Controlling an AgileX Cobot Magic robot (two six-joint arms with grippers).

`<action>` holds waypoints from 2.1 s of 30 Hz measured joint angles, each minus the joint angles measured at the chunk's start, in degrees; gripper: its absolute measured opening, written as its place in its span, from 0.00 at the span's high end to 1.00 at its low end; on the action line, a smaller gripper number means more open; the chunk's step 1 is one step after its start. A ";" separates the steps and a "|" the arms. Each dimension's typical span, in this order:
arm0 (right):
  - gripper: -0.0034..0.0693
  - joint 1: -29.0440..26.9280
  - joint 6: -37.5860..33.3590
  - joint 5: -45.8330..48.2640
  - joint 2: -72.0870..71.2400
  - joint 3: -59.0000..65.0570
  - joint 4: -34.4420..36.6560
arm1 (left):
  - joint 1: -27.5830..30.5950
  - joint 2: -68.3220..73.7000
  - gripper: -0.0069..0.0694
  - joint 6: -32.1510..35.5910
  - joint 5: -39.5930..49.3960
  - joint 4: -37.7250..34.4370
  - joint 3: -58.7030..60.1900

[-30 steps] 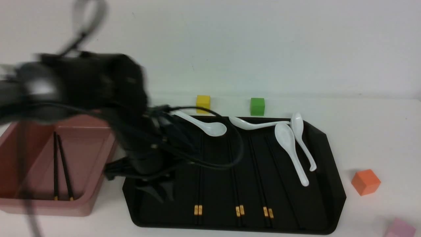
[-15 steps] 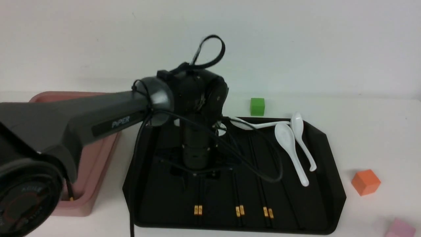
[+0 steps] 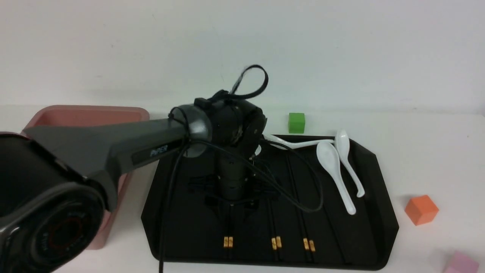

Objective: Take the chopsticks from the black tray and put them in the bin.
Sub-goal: Use the left arm to grab a pair of chopsticks, then use the left arm to put the chopsticks into the lunch box

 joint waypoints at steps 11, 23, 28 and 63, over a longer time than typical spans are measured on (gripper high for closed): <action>0.62 0.00 0.00 0.00 0.00 0.00 0.00 | -0.18 1.11 0.76 -1.42 -0.64 0.20 -0.67; 0.62 0.00 0.00 0.00 0.00 0.00 0.00 | 0.19 -13.06 0.77 -1.48 5.91 2.45 0.08; 0.62 0.00 0.00 0.00 0.00 0.00 0.00 | 4.40 -21.62 0.77 -0.79 10.83 5.50 0.08; 0.62 0.00 0.17 0.00 0.00 0.00 0.00 | 39.91 -23.28 0.64 13.69 4.07 -5.98 8.06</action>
